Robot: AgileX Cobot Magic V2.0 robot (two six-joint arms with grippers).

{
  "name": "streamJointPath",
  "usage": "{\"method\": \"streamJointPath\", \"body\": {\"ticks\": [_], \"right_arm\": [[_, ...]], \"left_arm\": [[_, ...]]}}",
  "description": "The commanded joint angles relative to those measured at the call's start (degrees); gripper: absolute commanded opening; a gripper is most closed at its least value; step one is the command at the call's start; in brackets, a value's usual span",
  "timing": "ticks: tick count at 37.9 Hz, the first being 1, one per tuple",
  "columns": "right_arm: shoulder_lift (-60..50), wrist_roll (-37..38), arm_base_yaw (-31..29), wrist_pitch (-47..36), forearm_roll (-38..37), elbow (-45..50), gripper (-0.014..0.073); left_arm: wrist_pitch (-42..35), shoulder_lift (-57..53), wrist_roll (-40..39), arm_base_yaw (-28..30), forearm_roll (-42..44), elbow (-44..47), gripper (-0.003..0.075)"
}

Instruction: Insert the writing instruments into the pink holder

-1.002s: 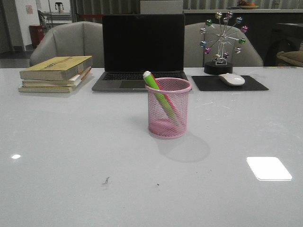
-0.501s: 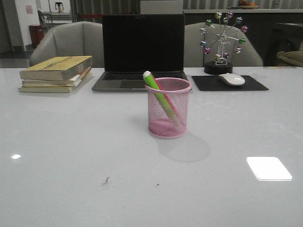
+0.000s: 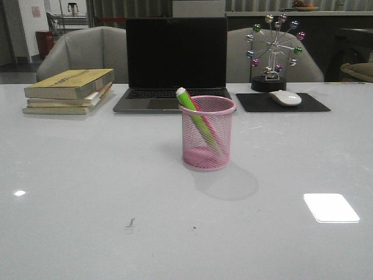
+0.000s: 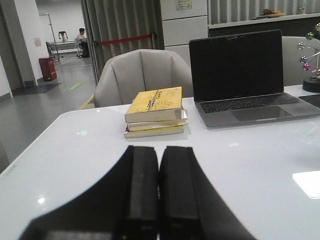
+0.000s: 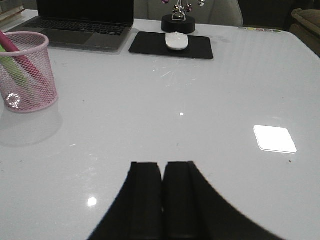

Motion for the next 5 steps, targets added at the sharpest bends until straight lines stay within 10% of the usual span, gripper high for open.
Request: {"method": "streamJointPath", "body": {"ticks": [1,5], "right_arm": [[-0.9,-0.3,-0.3,-4.9,0.0,0.0,0.002],[-0.9,-0.3,-0.3,-4.9,0.0,0.0,0.002]], "left_arm": [[-5.3,-1.2,-0.4,0.1,-0.5,0.3,0.0099],[-5.3,-1.2,-0.4,0.1,-0.5,0.3,0.0099]]}}
